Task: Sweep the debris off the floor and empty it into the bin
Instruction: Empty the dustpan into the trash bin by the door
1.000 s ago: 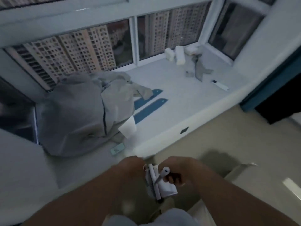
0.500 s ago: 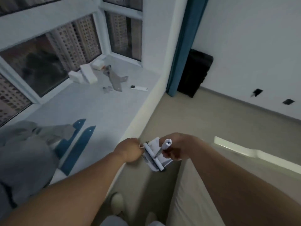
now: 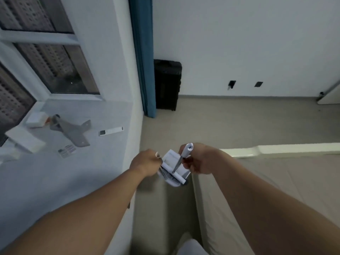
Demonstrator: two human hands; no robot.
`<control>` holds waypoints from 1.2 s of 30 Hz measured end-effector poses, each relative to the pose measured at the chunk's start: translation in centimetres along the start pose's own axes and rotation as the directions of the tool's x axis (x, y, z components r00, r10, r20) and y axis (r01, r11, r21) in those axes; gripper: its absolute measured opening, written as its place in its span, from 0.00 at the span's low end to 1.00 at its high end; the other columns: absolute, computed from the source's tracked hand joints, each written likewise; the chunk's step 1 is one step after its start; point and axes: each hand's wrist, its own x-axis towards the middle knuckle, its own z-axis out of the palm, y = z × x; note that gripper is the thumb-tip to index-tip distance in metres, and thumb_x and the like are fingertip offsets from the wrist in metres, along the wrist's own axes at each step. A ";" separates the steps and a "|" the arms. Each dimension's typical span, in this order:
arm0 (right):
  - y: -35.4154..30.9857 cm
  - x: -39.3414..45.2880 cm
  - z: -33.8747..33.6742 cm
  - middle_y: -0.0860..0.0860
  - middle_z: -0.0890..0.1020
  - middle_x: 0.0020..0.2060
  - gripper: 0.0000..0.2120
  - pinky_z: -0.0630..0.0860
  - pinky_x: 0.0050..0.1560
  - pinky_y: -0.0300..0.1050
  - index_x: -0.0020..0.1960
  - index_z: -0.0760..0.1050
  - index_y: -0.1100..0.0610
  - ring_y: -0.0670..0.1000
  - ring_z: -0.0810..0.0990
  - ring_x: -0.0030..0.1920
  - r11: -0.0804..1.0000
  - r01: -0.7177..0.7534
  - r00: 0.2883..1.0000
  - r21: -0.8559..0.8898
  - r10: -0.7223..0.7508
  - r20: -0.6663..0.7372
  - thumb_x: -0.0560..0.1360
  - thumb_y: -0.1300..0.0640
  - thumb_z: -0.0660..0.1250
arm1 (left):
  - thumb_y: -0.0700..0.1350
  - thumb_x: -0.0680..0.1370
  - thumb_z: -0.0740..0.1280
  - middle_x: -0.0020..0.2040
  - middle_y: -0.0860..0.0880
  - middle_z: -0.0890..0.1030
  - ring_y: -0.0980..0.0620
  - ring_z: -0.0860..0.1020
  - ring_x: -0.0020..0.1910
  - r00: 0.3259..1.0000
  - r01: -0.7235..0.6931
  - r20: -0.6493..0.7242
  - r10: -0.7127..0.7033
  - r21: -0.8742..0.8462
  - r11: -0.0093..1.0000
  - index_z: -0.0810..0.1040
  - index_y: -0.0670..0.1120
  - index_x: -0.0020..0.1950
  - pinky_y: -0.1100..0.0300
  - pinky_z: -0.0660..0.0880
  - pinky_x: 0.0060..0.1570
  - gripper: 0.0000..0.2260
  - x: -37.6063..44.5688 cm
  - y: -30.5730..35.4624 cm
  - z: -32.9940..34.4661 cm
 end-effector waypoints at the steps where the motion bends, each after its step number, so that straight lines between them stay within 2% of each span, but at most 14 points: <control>1: -0.9 0.9 -0.6 0.51 0.73 0.25 0.09 0.61 0.22 0.34 0.32 0.74 0.56 0.49 0.69 0.26 1.000 -0.009 1.000 0.020 0.010 -0.012 0.71 0.59 0.63 | 0.49 0.73 0.63 0.32 0.48 0.81 0.47 0.80 0.34 1.000 -0.011 0.012 0.011 0.001 1.000 0.76 0.44 0.33 0.59 0.68 0.31 0.12 1.5 0.5 -0.5; 4: -4.3 4.7 -3.4 0.51 0.75 0.26 0.01 0.61 0.24 0.36 0.40 0.74 0.55 0.49 0.71 0.24 0.998 -0.021 0.999 0.057 0.023 -0.031 0.70 0.58 0.66 | 0.51 0.72 0.62 0.32 0.48 0.82 0.47 0.82 0.35 0.998 -0.054 0.048 0.052 0.044 0.998 0.79 0.45 0.35 0.57 0.76 0.35 0.13 7.6 2.8 -1.9; 8: -9.7 10.5 -8.5 0.51 0.75 0.27 0.06 0.61 0.25 0.37 0.45 0.80 0.57 0.48 0.72 0.25 0.994 -0.030 1.000 0.105 0.031 -0.004 0.71 0.58 0.65 | 0.50 0.71 0.62 0.30 0.48 0.83 0.48 0.83 0.31 0.994 -0.070 0.093 0.063 0.072 0.995 0.81 0.44 0.37 0.52 0.81 0.42 0.12 16.2 6.5 -3.5; 16: -21.4 18.4 -16.8 0.52 0.74 0.29 0.06 0.58 0.28 0.38 0.41 0.79 0.57 0.49 0.69 0.26 0.989 -0.043 0.998 0.143 0.049 -0.040 0.72 0.59 0.64 | 0.51 0.72 0.61 0.30 0.48 0.83 0.49 0.83 0.30 0.983 -0.147 0.129 0.131 0.122 0.982 0.80 0.44 0.35 0.49 0.82 0.41 0.14 31.8 14.9 -8.3; 23: -30.9 26.3 -23.4 0.52 0.74 0.28 0.08 0.58 0.29 0.38 0.38 0.80 0.55 0.49 0.69 0.27 0.980 -0.047 0.989 0.195 0.073 -0.132 0.72 0.58 0.63 | 0.55 0.74 0.60 0.30 0.49 0.81 0.49 0.81 0.33 0.943 -0.308 0.209 0.259 0.248 0.919 0.80 0.46 0.34 0.54 0.79 0.38 0.17 47.8 21.1 -11.9; 26: -35.1 29.3 -26.5 0.51 0.74 0.29 0.10 0.58 0.30 0.38 0.34 0.80 0.53 0.49 0.69 0.26 0.954 -0.038 0.980 0.297 0.094 -0.177 0.71 0.58 0.64 | 0.53 0.73 0.60 0.29 0.49 0.79 0.48 0.79 0.33 0.895 -0.429 0.288 0.342 0.336 0.839 0.77 0.45 0.33 0.56 0.72 0.32 0.15 55.2 25.7 -13.8; 29: -39.1 31.6 -29.7 0.52 0.74 0.30 0.05 0.58 0.29 0.38 0.37 0.77 0.53 0.49 0.69 0.26 0.919 -0.024 0.969 0.393 0.118 -0.218 0.70 0.58 0.64 | 0.51 0.75 0.61 0.31 0.48 0.75 0.46 0.75 0.33 0.858 -0.504 0.310 0.408 0.368 0.781 0.71 0.45 0.32 0.57 0.64 0.30 0.15 61.1 30.8 -15.6; 32: -41.9 33.2 -33.0 0.52 0.74 0.28 0.03 0.59 0.28 0.37 0.41 0.77 0.53 0.49 0.70 0.25 0.892 0.009 0.958 0.452 0.122 -0.261 0.72 0.58 0.64 | 0.51 0.75 0.62 0.33 0.47 0.76 0.44 0.76 0.36 0.827 -0.556 0.348 0.442 0.385 0.736 0.71 0.46 0.32 0.57 0.66 0.32 0.14 65.4 35.6 -16.4; 36: -43.9 35.1 -39.5 0.54 0.75 0.28 0.05 0.58 0.29 0.38 0.42 0.79 0.55 0.51 0.71 0.25 0.829 0.057 0.939 0.556 0.144 -0.312 0.72 0.58 0.64 | 0.49 0.74 0.62 0.32 0.49 0.76 0.45 0.76 0.35 0.771 -0.632 0.400 0.496 0.379 0.676 0.72 0.45 0.32 0.57 0.65 0.31 0.13 70.1 43.3 -15.6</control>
